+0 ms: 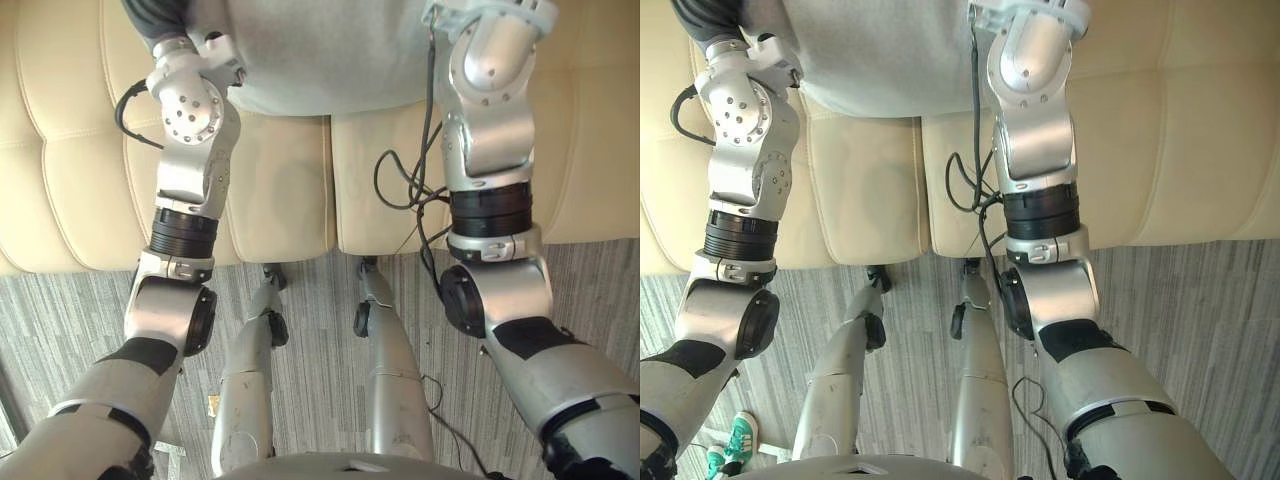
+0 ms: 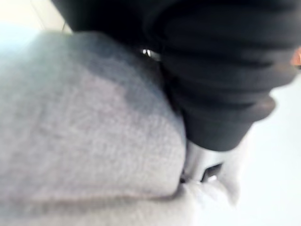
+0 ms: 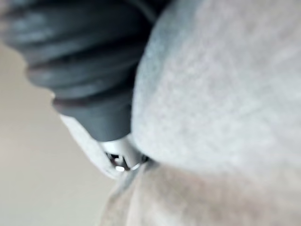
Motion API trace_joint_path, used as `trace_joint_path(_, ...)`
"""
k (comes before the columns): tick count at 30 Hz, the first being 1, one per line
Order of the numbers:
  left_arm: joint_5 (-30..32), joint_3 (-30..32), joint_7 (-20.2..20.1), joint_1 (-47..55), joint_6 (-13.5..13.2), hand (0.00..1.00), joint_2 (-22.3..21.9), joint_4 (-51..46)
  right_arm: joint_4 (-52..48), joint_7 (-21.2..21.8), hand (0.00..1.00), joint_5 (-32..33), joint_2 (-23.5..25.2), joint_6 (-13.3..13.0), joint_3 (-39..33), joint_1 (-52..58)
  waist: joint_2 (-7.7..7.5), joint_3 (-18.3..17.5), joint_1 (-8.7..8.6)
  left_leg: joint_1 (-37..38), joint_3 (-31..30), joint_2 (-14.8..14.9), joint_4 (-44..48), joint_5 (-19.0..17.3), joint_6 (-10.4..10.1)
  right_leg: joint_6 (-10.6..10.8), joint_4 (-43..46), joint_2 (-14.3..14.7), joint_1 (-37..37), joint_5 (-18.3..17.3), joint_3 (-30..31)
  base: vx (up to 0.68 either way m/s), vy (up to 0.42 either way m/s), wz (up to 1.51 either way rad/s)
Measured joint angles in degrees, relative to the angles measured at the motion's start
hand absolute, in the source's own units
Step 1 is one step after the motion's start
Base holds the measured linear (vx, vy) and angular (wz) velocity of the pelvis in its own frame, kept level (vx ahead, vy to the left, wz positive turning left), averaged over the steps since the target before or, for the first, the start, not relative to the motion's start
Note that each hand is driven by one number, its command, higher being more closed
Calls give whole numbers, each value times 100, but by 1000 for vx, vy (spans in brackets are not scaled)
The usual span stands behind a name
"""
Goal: Pick up cushions and gather them together orderly.
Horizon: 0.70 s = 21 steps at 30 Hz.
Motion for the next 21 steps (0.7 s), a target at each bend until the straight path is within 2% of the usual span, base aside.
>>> trace_joint_path(4, -214, 153, -131, -127, -46, 0, 23, 229, 227, 9, 0, 43, -447, 45, -100, -138, -4, 53, -42, -22, -140, -10, -172, 150, -12, -43, 72, -12, -37, -65, -164, 20, -8, 17)
trace_joint_path(7, -360, 275, -274, -330, -40, 0, 258, 421, 477, 49, 0, 464, -749, 28, -110, -488, -8, 126, -55, -45, -172, -26, -376, 321, -8, -72, 230, -20, -193, -129, -210, 5, -18, 13)
trace_joint_path(11, -787, 705, -645, -483, 3, 0, 725, 941, 965, 268, 0, 1327, -1219, -47, -222, -615, -10, 196, -123, -40, -241, -4, -432, 414, -16, -114, 288, -14, -193, -157, -319, 7, -22, 6)
trace_joint_path(14, -1283, 1184, -851, -427, 37, 0, 1098, 1503, 1408, 333, 0, 1931, -1687, -59, -652, -593, -19, 200, -137, -11, -269, -5, -439, 422, -17, -122, 301, -14, -158, -163, -329, 5, -14, 3)
trace_joint_path(18, -1698, 1707, -984, 17, 60, 0, 1436, 1647, 1943, 327, 0, 2730, -2090, -77, -1180, -118, -89, 248, -146, 236, -273, -10, -528, 421, -17, -117, 297, -13, 61, -196, -334, 0, 0, 0)
trace_joint_path(20, -1791, 1796, -1063, 225, 56, 0, 1524, 1648, 1988, 332, 0, 3086, -2111, -101, -1393, 174, -90, 249, -147, 359, -280, -16, -557, 417, -19, -106, 291, -14, 188, -216, -334, 32, -17, 1)
trace_joint_path(21, -1796, 1875, -1128, 365, 39, 0, 1541, 1641, 1987, 331, 0, 3397, -2111, -197, -1498, 361, -90, 248, -147, 425, -280, -17, -564, 406, -18, -102, 278, -14, 249, -223, -333, 31, -16, -1)
